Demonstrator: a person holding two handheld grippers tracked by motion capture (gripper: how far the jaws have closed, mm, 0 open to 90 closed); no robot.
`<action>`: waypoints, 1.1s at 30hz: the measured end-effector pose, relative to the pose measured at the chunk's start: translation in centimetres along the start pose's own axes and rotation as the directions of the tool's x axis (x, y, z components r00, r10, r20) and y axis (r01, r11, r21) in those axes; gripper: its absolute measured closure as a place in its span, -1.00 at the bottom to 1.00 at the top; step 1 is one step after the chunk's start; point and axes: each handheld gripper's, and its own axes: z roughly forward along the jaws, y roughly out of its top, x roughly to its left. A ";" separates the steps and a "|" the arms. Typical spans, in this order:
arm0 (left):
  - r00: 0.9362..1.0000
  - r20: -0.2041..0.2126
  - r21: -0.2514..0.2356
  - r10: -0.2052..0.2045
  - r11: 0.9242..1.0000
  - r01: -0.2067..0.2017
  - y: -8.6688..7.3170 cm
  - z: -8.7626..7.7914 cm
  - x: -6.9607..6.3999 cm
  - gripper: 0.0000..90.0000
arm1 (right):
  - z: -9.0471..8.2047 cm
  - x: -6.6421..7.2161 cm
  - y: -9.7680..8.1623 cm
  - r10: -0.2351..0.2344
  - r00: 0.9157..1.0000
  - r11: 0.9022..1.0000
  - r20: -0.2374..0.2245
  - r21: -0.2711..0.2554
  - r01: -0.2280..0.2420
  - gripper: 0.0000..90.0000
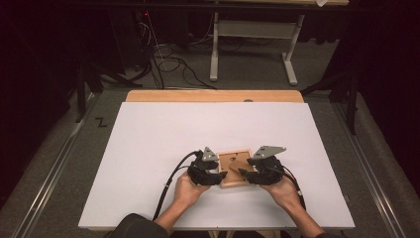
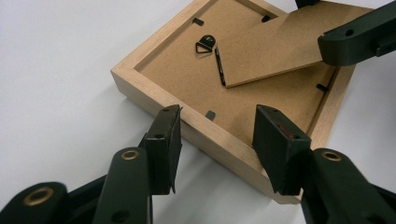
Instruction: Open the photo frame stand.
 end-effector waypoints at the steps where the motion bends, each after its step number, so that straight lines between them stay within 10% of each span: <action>1: 1.000 0.000 0.000 0.000 1.000 0.000 0.0 0.0 0.0 0.15 | 0.0 0.0 0.0 0.001 1.000 1.000 0.001 -0.001 -0.001 0.13; 20: 1.000 0.002 -0.001 -0.006 1.000 0.006 0.0 0.0 0.0 0.15 | -0.2 -0.1 -1.2 0.016 1.000 1.000 -0.015 0.003 -0.016 -0.12; 33: 1.000 0.002 -0.002 -0.007 1.000 0.007 0.0 0.0 0.0 0.15 | -0.3 0.0 -2.0 0.003 1.000 1.000 0.001 0.000 -0.003 0.12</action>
